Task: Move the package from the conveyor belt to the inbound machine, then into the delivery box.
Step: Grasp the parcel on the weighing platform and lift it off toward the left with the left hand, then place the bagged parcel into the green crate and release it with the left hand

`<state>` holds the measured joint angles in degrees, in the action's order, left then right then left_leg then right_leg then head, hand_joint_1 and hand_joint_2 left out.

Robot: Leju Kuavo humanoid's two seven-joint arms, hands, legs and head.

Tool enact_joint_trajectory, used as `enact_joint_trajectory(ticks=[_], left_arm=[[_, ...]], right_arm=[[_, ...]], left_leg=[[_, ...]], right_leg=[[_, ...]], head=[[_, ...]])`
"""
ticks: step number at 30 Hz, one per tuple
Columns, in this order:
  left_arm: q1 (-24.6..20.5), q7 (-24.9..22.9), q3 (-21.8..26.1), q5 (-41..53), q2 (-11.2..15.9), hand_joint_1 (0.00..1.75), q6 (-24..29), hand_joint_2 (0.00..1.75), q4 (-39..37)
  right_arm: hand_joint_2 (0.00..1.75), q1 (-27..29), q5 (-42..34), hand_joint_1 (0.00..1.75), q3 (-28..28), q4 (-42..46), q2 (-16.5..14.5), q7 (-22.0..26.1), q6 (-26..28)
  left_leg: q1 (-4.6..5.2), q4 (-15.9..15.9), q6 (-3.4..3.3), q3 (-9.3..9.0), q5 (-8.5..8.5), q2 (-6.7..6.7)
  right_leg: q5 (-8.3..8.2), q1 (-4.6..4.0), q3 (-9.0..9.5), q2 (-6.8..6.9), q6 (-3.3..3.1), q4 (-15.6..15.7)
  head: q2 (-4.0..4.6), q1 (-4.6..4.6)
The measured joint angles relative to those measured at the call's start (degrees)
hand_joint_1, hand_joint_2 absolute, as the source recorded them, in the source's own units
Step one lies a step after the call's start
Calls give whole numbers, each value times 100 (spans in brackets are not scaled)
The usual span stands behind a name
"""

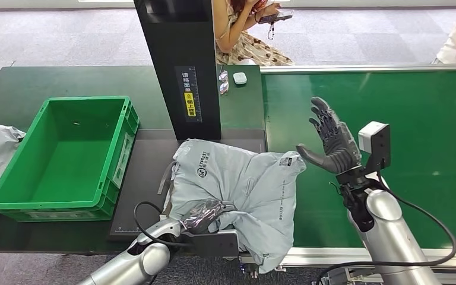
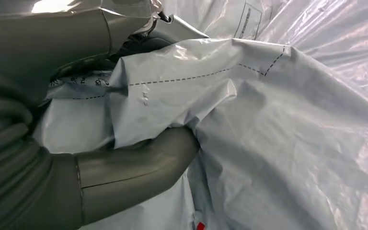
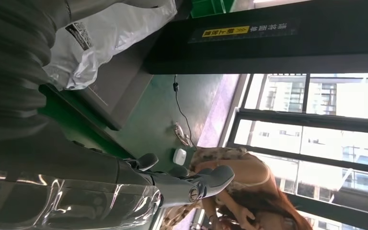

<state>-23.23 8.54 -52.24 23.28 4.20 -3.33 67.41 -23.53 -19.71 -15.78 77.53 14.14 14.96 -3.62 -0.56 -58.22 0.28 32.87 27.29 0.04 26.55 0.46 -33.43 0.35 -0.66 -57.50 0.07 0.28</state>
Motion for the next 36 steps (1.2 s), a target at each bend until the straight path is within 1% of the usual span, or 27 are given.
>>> enact_joint_trajectory(ticks=[4, 7, 10, 13, 16, 20, 23, 26, 28, 32, 34, 36], left_arm=[[35, 43, 115, -137, 0, 175, 142, 175, 15], [213, 143, 399, -283, 24, 175, 353, 175, 218], [553, 302, 936, -366, 99, 175, 673, 175, 723], [899, 612, 1525, -407, 187, 175, 1159, 175, 1328], [1263, 964, 2096, -428, 250, 175, 1688, 175, 2000], [1773, 1428, 2744, -464, 266, 175, 2500, 175, 2922], [2028, 1716, 3177, -543, 205, 175, 3145, 175, 3505], [2152, 1886, 3682, -620, 68, 175, 3677, 175, 3971], [2198, 1916, 4038, -654, -20, 175, 3793, 175, 4193], [2194, 1874, 4647, -725, -139, 175, 3807, 175, 4357], [2071, 1715, 4944, -726, -174, 175, 3750, 175, 4339], [1856, 1524, 5217, -669, -188, 175, 3635, 175, 4264]], right_arm=[[175, 13, -23, 0, 55, 15, 5, -10, 7], [175, 159, -9, 0, 150, 131, 37, 73, 212], [175, 611, 62, 0, 400, 501, 67, 292, 593], [175, 1239, 77, 0, 715, 960, 37, 487, 717], [175, 1889, 91, 0, 1005, 1439, -120, 633, 714], [175, 2530, 204, 0, 1248, 1983, -463, 740, 703], [175, 2767, 368, 0, 1288, 2216, -696, 732, 663], [175, 2847, 553, 0, 1296, 2346, -933, 673, 548], [175, 2886, 667, 0, 1297, 2429, -1087, 625, 482], [175, 2998, 808, 0, 1304, 2592, -1325, 563, 351], [175, 3047, 835, 0, 1312, 2652, -1421, 517, 275], [175, 3068, 839, 0, 1325, 2676, -1494, 495, 207]], left_leg=[[0, 0, 0, -2, 0, 1], [-1, 0, 0, -3, 0, 1], [-3, 0, 2, 2, 2, -3], [-6, 4, 3, 9, 8, -4], [-7, 6, 5, 12, 13, -2], [-9, 8, 10, 13, 17, 1], [-9, 8, 11, 13, 16, 3], [-8, 8, 12, 10, 14, 4], [-8, 8, 12, 8, 13, 4], [-8, 7, 11, 7, 7, 2], [-8, 7, 10, 7, 7, 3], [-8, 7, 11, 7, 7, 3]], right_leg=[[0, 0, 1, -1, 0, 0], [1, -1, 0, -1, 0, 0], [4, -4, -4, 2, 1, 0], [10, -7, -8, 3, -2, 0], [17, -8, -13, 3, -10, 0], [23, -10, -17, 0, -16, 0], [23, -10, -17, -2, -17, 0], [21, -10, -15, -2, -18, 0], [21, -10, -13, -1, -18, 0], [20, -10, -12, 0, -18, 0], [18, -10, -13, 0, -18, 0], [17, -10, -13, 0, -17, 0]], head=[[0, -1], [0, 0], [0, 0], [0, 1], [0, 1], [0, 1], [0, 0], [0, 0], [0, -1], [0, 0], [0, 0], [0, 1]])
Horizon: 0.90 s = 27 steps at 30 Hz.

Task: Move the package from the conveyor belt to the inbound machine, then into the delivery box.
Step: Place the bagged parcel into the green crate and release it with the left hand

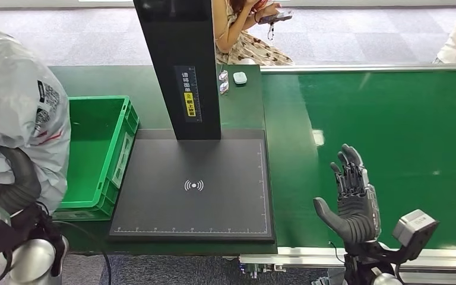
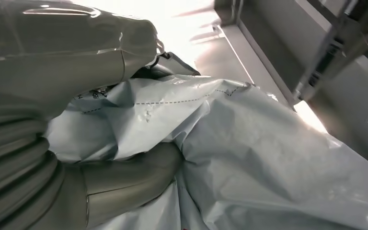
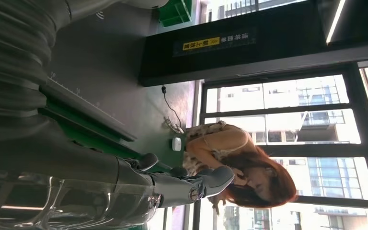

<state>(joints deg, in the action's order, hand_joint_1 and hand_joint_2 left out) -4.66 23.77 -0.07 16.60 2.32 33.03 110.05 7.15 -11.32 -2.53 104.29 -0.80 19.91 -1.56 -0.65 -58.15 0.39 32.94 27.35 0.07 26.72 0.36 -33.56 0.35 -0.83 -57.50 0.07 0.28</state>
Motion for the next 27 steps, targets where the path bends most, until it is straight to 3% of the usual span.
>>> enact_joint_trajectory(ticks=[5, 11, 17, 23, 24, 25, 27], left_arm=[[-690, -737, 478, 488, 20, 175, -415, 175, -550], [-1636, -1452, 667, 1206, 167, 175, -1002, 175, -1946], [-2363, -1650, 625, 1570, 306, 175, -1306, 175, -3409], [-2625, -1608, 448, 1470, 408, 172, -1417, 175, -4352], [-2634, -1606, 419, 1447, 426, 166, -1427, 175, -4450], [-2639, -1607, 389, 1423, 446, 136, -1444, 175, -4542], [-2649, -1625, 334, 1379, 486, 52, -1512, 175, -4698]], right_arm=[[175, -7, 15, 0, 36, 4, -98, -24, -99], [175, -62, 21, 0, 37, 2, -129, -65, -119], [175, -195, 38, 0, 37, -39, -143, -107, -119], [175, -267, -14, 0, 43, -119, -140, -169, -114], [175, -268, -26, 0, 43, -132, -140, -172, -116], [175, -269, -37, 0, 43, -145, -140, -172, -117], [175, -271, -54, 0, 43, -168, -139, -170, -119]], left_leg=[[0, -1, 0, -1, -3, -1], [0, -1, 2, -1, -10, 0], [1, -2, 3, -1, -10, 2], [1, -2, 3, 0, -9, 6], [1, -2, 3, 0, -9, 7], [1, -1, 3, 0, -9, 7], [1, -1, 3, 0, -9, 8]], right_leg=[[-5, 0, 2, 1, 2, 0], [-13, 0, 1, -1, 4, -1], [-16, 1, -1, -3, 3, -1], [-16, 1, -3, -8, 2, -1], [-16, 1, -3, -9, 2, -1], [-16, 1, -3, -10, 2, -1], [-16, 0, -4, -10, 2, -1]], head=[[0, 0], [0, 0], [0, -1], [0, -1], [0, -1], [0, 0], [0, 0]])
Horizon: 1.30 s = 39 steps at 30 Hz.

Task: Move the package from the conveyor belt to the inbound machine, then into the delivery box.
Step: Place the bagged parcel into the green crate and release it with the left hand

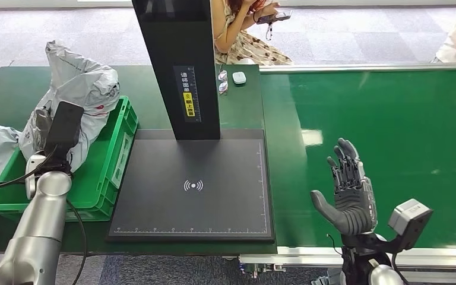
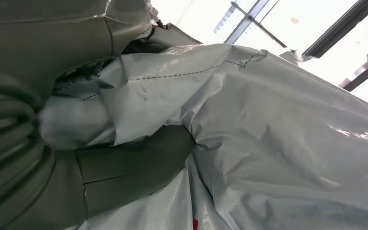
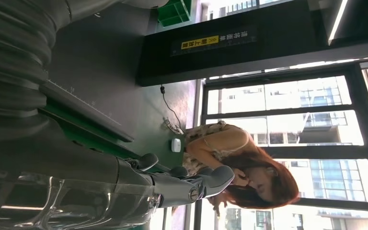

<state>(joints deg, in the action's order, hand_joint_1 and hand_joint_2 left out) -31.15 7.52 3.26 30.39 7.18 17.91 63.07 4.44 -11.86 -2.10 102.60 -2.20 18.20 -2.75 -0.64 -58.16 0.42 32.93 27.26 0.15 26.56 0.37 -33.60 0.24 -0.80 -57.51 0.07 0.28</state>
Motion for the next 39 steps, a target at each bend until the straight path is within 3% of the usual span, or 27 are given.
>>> enact_joint_trajectory(ticks=[1, 2, 10, 17, 24, 32, 39], left_arm=[[-5, -15, -25, -27, 20, 14, -53, 175, -65], [-9, -42, -50, -59, 43, 1, -116, 175, -118], [4, -222, -158, -481, 253, 0, -438, 175, -205], [361, 35, -157, -1212, 441, 0, -521, 175, 60], [1512, 478, -129, -1788, 380, 0, -208, 175, 1513], [3162, 1787, -97, -2332, -165, 0, 856, 175, 3768], [4445, 2681, -120, -2407, -610, 0, 1562, 175, 5121]], right_arm=[[175, -2, -10, 0, 0, -11, 3, 1, -1], [175, -4, -23, 0, 0, -23, 8, 2, 0], [175, 1, -109, 0, 0, -57, 83, 5, 20], [175, 115, -117, 0, 0, -39, 154, 5, 64], [175, 383, -120, 0, 19, 125, 180, 9, 147], [175, 879, -179, 0, 90, 379, 215, 97, 255], [175, 1102, -198, 0, 128, 518, 218, 161, 204]], left_leg=[[0, 0, 0, 0, 0, 0], [0, 0, 0, 0, 0, 1], [0, 0, 0, 0, 0, 2], [0, 1, 1, 1, 1, 5], [0, 1, -1, 2, 8, 7], [2, 1, 0, 2, 25, 12], [1, 1, -6, 0, 35, 17]], right_leg=[[0, 0, 0, 0, 0, 0], [0, 0, 0, -1, 0, 0], [-1, 0, 0, -1, -1, -2], [0, 0, 0, -4, -2, -2], [7, 1, -3, -7, 2, 1], [17, 3, -2, -13, 4, 4], [25, 1, -1, -15, 2, 4]], head=[[0, 0], [0, 0], [0, 0], [0, 1], [0, 0], [0, -1], [0, 1]])
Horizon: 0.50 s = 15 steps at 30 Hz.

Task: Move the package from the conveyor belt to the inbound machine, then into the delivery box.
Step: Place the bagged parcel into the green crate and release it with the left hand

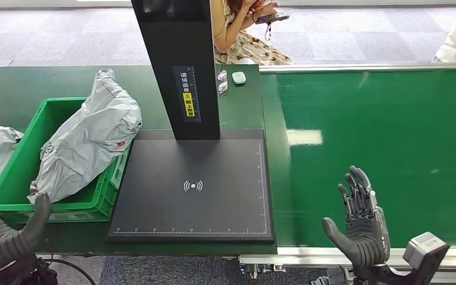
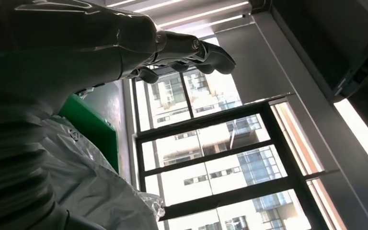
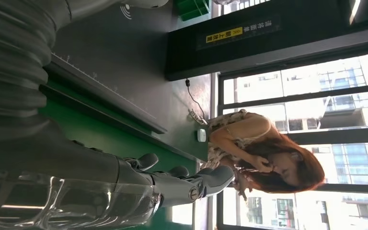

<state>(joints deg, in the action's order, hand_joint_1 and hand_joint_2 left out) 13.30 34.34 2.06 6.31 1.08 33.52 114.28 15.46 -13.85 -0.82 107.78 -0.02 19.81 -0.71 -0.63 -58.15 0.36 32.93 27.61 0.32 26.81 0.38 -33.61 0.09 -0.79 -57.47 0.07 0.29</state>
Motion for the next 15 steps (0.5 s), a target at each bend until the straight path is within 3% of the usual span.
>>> enact_joint_trajectory(ticks=[5, 9, 15], left_arm=[[579, 296, -223, 102, -189, 0, -53, 175, 625], [672, -117, -721, 394, -124, 0, -924, 175, 742], [561, -731, -1630, 923, 173, 0, -2314, 175, 480]], right_arm=[[175, 46, -194, 0, -1, 6, 10, 101, -57], [175, 140, -408, 0, -47, 15, 12, 281, 48], [175, 175, -346, 0, -455, 5, 11, 368, 629]], left_leg=[[0, 0, -1, -2, 0, -5], [0, 0, -1, -1, -1, -14], [1, 0, -1, -8, -2, -10]], right_leg=[[1, 0, 1, 8, 0, 0], [0, 0, 6, 20, 0, 0], [-1, 0, 8, 13, 0, 0]], head=[[0, -1], [0, -2], [0, -1]])
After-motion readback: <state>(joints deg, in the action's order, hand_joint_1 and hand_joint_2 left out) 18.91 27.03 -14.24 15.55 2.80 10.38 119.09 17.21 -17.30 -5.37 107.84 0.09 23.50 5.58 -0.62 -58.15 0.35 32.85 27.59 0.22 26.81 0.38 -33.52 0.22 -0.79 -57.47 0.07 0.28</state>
